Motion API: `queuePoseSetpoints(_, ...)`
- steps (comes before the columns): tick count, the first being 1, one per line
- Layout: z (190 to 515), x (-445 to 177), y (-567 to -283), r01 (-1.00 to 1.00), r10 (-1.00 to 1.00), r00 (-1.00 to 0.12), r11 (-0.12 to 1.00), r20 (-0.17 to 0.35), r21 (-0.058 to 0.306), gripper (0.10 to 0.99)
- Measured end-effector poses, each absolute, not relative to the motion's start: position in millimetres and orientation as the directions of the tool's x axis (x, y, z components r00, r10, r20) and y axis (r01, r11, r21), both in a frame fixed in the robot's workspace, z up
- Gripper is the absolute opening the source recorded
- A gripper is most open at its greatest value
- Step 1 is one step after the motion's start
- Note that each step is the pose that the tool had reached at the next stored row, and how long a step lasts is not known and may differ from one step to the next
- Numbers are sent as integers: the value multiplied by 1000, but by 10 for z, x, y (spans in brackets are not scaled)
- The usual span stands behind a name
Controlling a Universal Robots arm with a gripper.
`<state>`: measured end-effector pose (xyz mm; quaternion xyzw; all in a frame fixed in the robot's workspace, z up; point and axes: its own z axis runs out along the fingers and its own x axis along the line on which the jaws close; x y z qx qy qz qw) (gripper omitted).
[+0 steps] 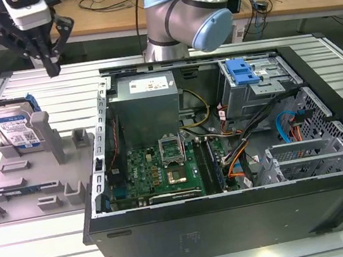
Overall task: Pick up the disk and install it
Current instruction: 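Reach for the disk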
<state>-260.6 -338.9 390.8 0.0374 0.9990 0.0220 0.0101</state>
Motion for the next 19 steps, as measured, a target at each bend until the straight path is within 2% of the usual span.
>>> queuePoseSetpoints(19,3879,-3305,-3274,76,75,-997,996,13,42,106)
